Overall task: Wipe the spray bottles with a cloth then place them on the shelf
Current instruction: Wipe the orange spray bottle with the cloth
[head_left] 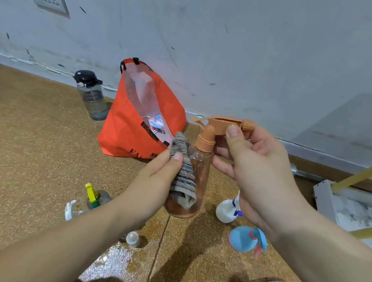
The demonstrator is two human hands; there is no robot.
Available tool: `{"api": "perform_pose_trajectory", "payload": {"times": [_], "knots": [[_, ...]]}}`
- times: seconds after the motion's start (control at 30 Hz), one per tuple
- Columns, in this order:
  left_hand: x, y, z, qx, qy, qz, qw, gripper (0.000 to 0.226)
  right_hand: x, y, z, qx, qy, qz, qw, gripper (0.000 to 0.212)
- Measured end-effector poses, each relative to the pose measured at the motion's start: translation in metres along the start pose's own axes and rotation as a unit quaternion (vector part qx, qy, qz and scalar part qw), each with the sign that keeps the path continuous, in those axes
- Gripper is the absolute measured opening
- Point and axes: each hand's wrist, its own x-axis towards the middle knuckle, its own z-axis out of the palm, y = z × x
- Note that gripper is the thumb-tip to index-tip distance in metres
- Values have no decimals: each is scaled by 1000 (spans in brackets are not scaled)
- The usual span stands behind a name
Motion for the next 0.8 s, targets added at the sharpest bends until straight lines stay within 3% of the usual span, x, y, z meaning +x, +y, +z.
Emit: {"api": "perform_pose_trajectory", "payload": {"times": [0.23,0.3,0.4,0.47,0.53,0.67,0.73,0.8], "knots": [[10,7,0,-20,48,-195,979,56,0,3,-7,8,-1,20,1000,23],[7,8,8,11,66,-133,989,52,1,3,-8,6,3,18,1000,24],[-6,0,19,76,90,65,991,40,3,2,-9,6,9,20,1000,25],[-9,-1,16,101,102,115,983,38,3,0,-8,11,4,23,1000,25],[-6,2,10,71,87,54,992,39,5,-1,-7,15,-1,23,1000,25],[-5,6,9,-25,81,-159,984,60,14,-12,-8,36,25,9,999,27],[-9,11,15,-82,102,-184,974,57,17,-19,-10,52,40,7,998,26],[-15,24,21,-70,130,-153,977,47,18,-22,-11,66,45,14,997,26]]}}
